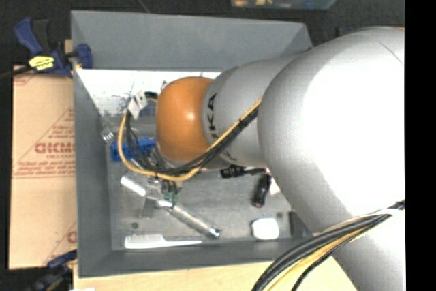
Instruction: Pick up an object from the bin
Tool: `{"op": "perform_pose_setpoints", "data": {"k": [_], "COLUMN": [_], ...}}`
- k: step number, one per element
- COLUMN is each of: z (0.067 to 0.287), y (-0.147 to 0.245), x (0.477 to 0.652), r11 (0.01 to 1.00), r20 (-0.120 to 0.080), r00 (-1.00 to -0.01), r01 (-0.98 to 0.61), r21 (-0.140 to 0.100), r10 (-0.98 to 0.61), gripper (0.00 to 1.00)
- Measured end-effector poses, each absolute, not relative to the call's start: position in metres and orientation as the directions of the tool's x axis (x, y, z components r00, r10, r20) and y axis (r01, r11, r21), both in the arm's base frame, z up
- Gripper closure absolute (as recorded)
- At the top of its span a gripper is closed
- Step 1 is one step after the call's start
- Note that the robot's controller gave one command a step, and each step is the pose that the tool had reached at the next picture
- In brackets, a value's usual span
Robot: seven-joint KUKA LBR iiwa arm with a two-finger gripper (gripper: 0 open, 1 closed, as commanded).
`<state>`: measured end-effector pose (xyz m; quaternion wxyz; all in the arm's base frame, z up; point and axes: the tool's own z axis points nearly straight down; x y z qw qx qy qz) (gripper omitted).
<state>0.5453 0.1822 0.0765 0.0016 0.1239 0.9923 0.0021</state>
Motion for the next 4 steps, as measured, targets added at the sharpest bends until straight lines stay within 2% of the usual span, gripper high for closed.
{"op": "perform_pose_setpoints", "data": {"k": [1, 2, 3, 4], "z": [0.143, 0.074, 0.071, 0.074], "y": [0.182, 0.183, 0.206, 0.186], "x": [0.545, 0.541, 0.537, 0.541], "r11": [0.984, 0.969, 0.975, 0.970], "r20": [-0.010, 0.007, -0.012, 0.001], "r00": [-0.984, -0.969, -0.975, -0.970], "r01": [0.178, 0.248, 0.221, 0.244], "r21": [0.005, 0.001, 0.010, 0.004], "r10": [0.178, 0.248, 0.221, 0.244], "gripper": [0.00, 0.00, 0.00, 1.00]}}
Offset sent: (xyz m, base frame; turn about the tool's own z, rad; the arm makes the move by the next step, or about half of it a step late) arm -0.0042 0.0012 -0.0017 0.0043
